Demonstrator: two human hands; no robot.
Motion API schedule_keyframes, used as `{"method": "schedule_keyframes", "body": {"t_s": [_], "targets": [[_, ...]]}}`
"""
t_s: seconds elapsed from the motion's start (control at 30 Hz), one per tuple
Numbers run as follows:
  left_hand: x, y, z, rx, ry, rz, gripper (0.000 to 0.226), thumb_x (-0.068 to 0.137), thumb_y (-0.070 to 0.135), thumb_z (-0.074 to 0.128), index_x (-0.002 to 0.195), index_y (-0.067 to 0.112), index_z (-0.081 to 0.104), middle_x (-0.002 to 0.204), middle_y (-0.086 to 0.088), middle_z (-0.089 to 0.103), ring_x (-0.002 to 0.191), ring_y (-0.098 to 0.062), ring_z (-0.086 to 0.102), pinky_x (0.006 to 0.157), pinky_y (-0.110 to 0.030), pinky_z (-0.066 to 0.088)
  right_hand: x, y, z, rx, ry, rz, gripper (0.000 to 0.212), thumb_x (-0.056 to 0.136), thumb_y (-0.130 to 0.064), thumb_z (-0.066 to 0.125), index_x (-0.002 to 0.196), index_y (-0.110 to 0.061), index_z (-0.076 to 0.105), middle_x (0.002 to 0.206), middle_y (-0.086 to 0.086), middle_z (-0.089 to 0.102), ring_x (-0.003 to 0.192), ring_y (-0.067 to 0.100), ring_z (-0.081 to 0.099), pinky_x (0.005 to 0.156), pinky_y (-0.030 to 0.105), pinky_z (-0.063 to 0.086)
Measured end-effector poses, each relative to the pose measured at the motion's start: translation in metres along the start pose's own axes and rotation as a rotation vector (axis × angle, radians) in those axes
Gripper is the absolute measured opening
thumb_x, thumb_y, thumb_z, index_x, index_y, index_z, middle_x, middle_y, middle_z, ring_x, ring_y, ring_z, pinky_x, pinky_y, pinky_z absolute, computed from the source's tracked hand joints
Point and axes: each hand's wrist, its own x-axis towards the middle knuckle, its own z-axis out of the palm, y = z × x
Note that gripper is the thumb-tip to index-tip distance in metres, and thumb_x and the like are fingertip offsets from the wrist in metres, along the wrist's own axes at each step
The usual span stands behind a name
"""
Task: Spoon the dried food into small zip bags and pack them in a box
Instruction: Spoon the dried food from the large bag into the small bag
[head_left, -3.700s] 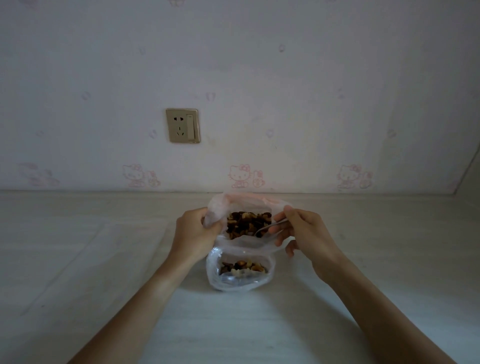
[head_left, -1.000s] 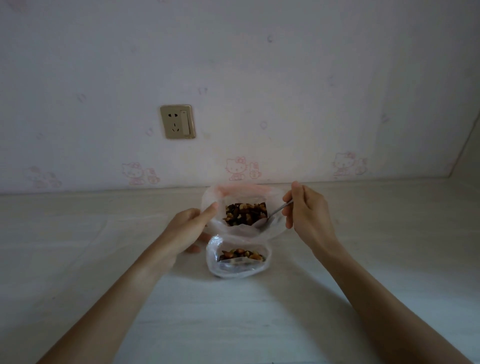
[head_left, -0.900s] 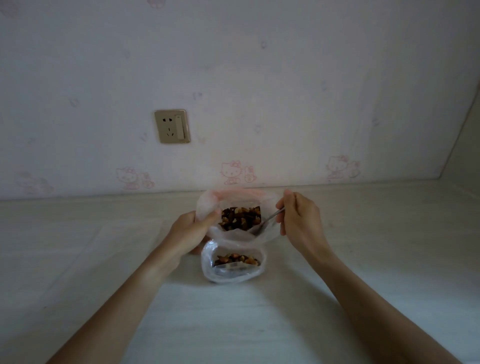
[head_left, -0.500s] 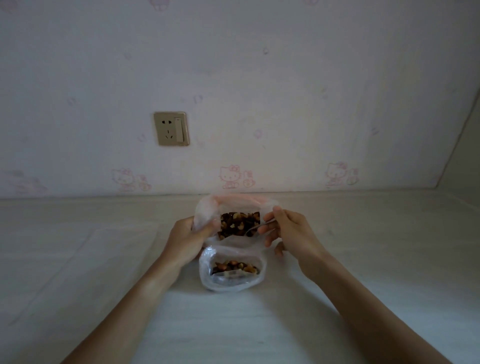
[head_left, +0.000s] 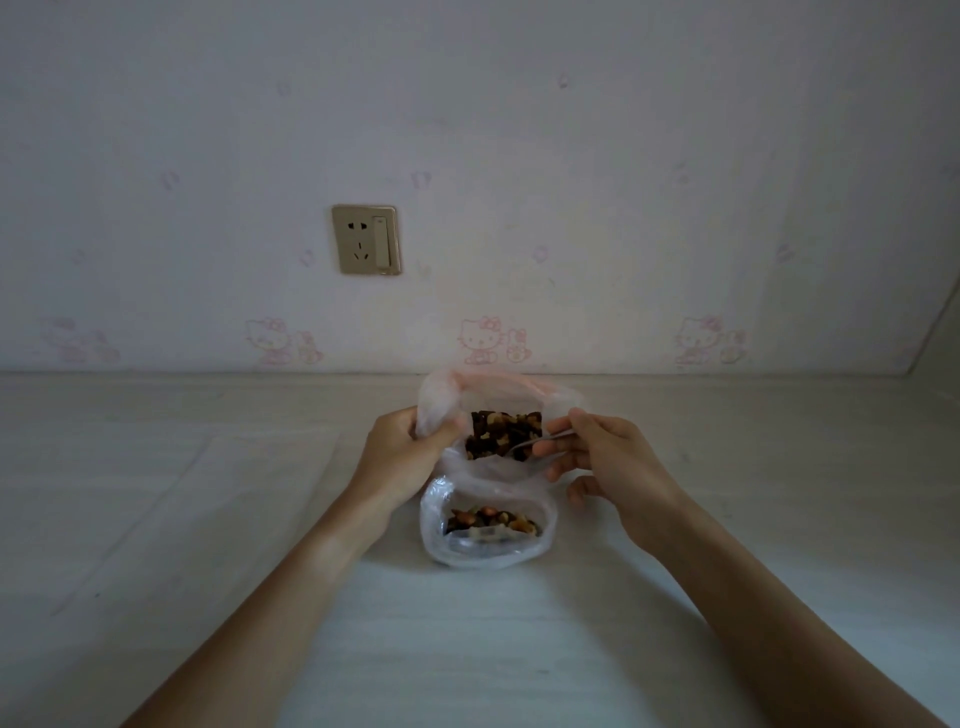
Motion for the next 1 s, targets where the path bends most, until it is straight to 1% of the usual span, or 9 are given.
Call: {"method": "schedule_keyframes", "body": {"t_s": [0.1, 0.23, 0.37, 0.47, 0.63, 0.77, 0.87, 0.93, 1.0], "targets": [[-0.001, 0.002, -0.001, -0.012, -0.016, 0.034, 0.049, 0.090, 0.038, 0.077, 0.101, -0.009, 0.070, 0.089, -0.031, 0.070, 0.073, -0.023, 0.063, 0.070, -0.037, 0.048, 0.001, 0.000, -0.001, 0.031, 0.022, 0.021, 0.039, 0.113, -0.026, 0.038, 0.105, -0.002, 0.068, 0.089, 0.014, 0.079, 0.064, 0.022, 0.064, 0.047, 0.030, 0.042], [-0.002, 0.003, -0.002, -0.035, -0.045, 0.051, 0.055, 0.089, 0.044, 0.076, 0.103, -0.009, 0.068, 0.083, -0.015, 0.065, 0.075, -0.023, 0.059, 0.072, -0.039, 0.046, 0.002, -0.001, -0.003, 0.075, 0.046, 0.045, 0.039, 0.113, -0.024, 0.037, 0.105, -0.002, 0.068, 0.088, 0.014, 0.079, 0.063, 0.022, 0.065, 0.046, 0.029, 0.043], [-0.001, 0.004, -0.004, -0.066, -0.027, 0.065, 0.025, 0.092, 0.038, 0.075, 0.091, 0.013, 0.079, 0.086, -0.019, 0.075, 0.075, -0.026, 0.069, 0.069, -0.038, 0.055, 0.003, -0.001, -0.007, 0.134, 0.056, 0.030, 0.037, 0.112, -0.025, 0.038, 0.108, -0.003, 0.067, 0.094, 0.017, 0.079, 0.068, 0.022, 0.068, 0.047, 0.030, 0.046], [0.000, 0.005, -0.008, -0.075, -0.034, 0.065, 0.018, 0.096, 0.041, 0.071, 0.089, 0.029, 0.082, 0.087, -0.006, 0.080, 0.077, -0.020, 0.076, 0.062, -0.027, 0.061, 0.005, -0.002, -0.008, 0.165, 0.063, -0.011, 0.037, 0.112, -0.024, 0.038, 0.106, -0.003, 0.068, 0.094, 0.018, 0.078, 0.067, 0.023, 0.068, 0.045, 0.031, 0.047], [0.000, 0.006, -0.023, 0.062, 0.071, 0.025, 0.034, 0.094, 0.058, 0.066, 0.095, 0.027, 0.078, 0.088, 0.009, 0.079, 0.078, -0.005, 0.075, 0.058, -0.025, 0.056, 0.003, -0.008, -0.009, 0.181, 0.108, -0.116, 0.037, 0.112, -0.023, 0.038, 0.101, -0.003, 0.068, 0.083, 0.015, 0.077, 0.063, 0.023, 0.066, 0.042, 0.029, 0.045], [-0.006, 0.007, -0.035, 0.238, 0.156, 0.018, 0.034, 0.091, 0.057, 0.071, 0.092, 0.022, 0.068, 0.079, 0.005, 0.076, 0.066, -0.006, 0.074, 0.059, -0.029, 0.051, 0.001, -0.014, -0.013, 0.197, 0.138, -0.186, 0.040, 0.112, -0.026, 0.038, 0.096, -0.003, 0.067, 0.077, 0.012, 0.074, 0.057, 0.020, 0.064, 0.041, 0.029, 0.042], [-0.018, 0.009, -0.040, 0.374, 0.062, 0.024, 0.036, 0.091, 0.056, 0.070, 0.084, 0.020, 0.068, 0.064, 0.002, 0.074, 0.058, -0.005, 0.068, 0.060, -0.028, 0.047, -0.003, -0.018, -0.014, 0.206, 0.119, -0.230, 0.043, 0.112, -0.029, 0.039, 0.093, -0.004, 0.067, 0.075, 0.012, 0.073, 0.057, 0.021, 0.063, 0.041, 0.029, 0.041], [-0.029, 0.011, -0.041, 0.425, -0.023, 0.014, 0.040, 0.094, 0.055, 0.068, 0.079, 0.018, 0.069, 0.064, 0.001, 0.073, 0.058, -0.007, 0.069, 0.059, -0.027, 0.046, -0.005, -0.020, -0.013, 0.207, 0.090, -0.253, 0.044, 0.112, -0.031, 0.039, 0.090, -0.005, 0.067, 0.072, 0.013, 0.071, 0.055, 0.022, 0.061, 0.040, 0.030, 0.039], [-0.040, 0.013, -0.041, 0.440, -0.067, 0.005, 0.041, 0.094, 0.054, 0.067, 0.078, 0.016, 0.070, 0.067, 0.000, 0.074, 0.059, -0.010, 0.072, 0.053, -0.020, 0.045, -0.007, -0.022, -0.012, 0.207, 0.054, -0.267, 0.045, 0.112, -0.032, 0.040, 0.088, -0.006, 0.067, 0.068, 0.012, 0.068, 0.054, 0.023, 0.060, 0.039, 0.029, 0.037]]}}
